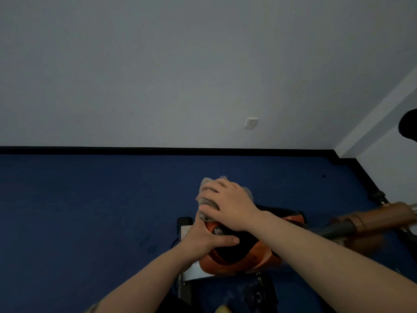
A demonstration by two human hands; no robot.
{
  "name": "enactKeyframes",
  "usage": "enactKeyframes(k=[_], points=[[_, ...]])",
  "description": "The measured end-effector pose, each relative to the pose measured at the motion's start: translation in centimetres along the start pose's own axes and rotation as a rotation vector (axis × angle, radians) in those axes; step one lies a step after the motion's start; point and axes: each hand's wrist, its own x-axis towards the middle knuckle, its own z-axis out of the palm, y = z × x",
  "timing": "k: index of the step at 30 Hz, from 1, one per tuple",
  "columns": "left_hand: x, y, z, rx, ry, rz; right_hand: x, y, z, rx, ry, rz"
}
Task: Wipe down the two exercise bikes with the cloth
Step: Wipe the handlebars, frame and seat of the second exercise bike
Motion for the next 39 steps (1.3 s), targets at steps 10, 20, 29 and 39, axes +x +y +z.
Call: enactKeyframes(k=[10, 20, 29, 39], points=[[-0.2, 0.5, 0.2, -0.008, -0.026, 0.058, 1.0, 0.0, -0.8, 0.008, -0.081, -0.086], [-0.7, 0.7, 0.1, 0.028, 0.018, -0.021, 2.4, -0.1, -0.8, -0.013, -0.153, -0.211], [-0.9, 1.0, 0.0, 0.018, -0.01, -0.06, 0.9, 0.8, -0.6, 0.039, -0.015, -0.261], [-0.4, 0.7, -0.2, 0.02, -0.074, -0.03, -1.2, 0.9, 0.5, 0.052, 0.061, -0.072]])
